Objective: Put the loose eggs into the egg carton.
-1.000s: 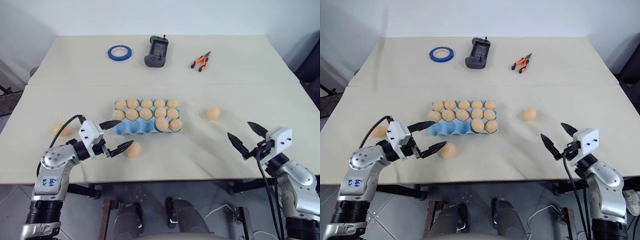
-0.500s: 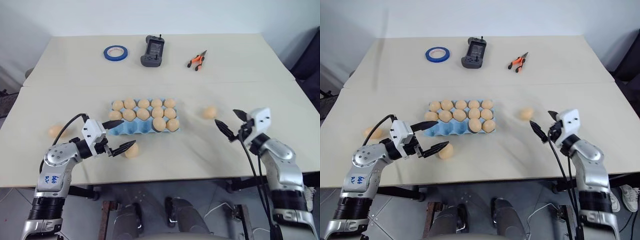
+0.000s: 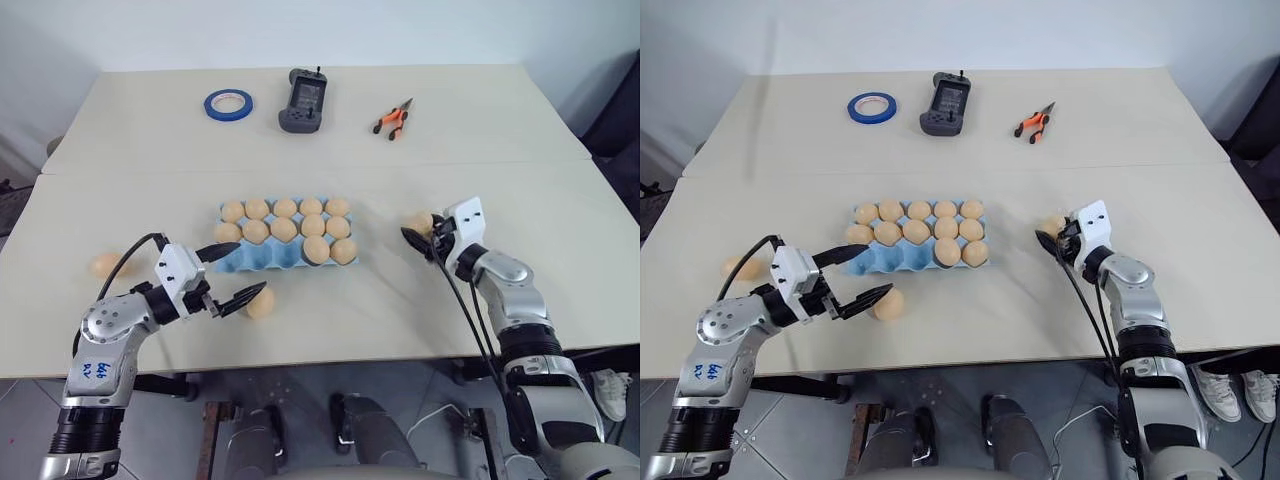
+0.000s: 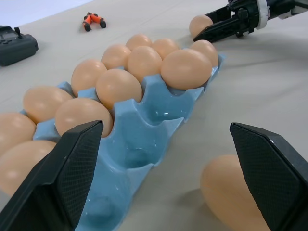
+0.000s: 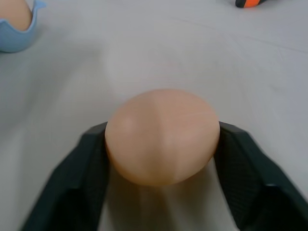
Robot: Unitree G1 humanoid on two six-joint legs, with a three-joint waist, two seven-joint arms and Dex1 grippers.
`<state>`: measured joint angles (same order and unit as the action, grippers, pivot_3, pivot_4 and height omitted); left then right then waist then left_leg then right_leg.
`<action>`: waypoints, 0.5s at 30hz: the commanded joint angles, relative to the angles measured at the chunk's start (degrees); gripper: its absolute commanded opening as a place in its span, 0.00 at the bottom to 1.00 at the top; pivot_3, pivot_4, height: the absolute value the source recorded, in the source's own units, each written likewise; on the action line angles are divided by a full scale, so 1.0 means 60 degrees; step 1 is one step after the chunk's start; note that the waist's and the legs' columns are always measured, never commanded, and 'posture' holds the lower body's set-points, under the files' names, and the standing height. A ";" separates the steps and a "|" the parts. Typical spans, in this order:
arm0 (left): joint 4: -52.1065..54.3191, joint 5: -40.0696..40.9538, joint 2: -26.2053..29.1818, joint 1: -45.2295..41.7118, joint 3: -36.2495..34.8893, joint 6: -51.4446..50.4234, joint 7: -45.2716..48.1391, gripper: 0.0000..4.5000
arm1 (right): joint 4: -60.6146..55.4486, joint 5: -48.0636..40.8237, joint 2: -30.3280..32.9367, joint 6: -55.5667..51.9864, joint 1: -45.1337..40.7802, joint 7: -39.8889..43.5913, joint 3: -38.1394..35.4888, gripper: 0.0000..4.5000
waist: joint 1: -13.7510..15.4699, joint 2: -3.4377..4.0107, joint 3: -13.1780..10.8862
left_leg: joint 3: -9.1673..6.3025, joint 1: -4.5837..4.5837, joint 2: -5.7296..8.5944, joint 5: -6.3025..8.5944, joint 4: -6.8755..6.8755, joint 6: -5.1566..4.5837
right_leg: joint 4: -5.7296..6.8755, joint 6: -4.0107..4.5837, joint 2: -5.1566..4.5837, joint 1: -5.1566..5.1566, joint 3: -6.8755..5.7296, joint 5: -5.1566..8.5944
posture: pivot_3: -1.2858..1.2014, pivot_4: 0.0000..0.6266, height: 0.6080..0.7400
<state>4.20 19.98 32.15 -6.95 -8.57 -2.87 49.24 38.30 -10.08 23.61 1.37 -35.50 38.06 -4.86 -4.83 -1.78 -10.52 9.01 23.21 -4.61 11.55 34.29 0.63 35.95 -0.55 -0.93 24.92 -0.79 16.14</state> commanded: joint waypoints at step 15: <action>-0.0017 0.0658 0.0103 0.0842 -0.1719 0.0171 -0.0656 1.00 | -0.4844 -0.0734 -0.1308 -0.2333 -0.0585 0.1724 0.2069 0.48 | -0.0070 0.0000 0.0000 | 0.0041 0.0000 -0.0032 -0.0013 0.0001 0.0029 | 0.0097 0.0016 0.0041 0.0076 0.0062 0.0009 | 0.52 0.24 1.00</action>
<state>3.55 23.15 32.08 -2.53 -17.09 -2.46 45.79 13.49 -13.49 16.57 -10.12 -38.25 47.27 5.39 -5.25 -1.78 -10.52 9.25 23.21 -4.81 11.50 34.29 0.89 36.57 -0.41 -0.67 25.41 -0.42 16.22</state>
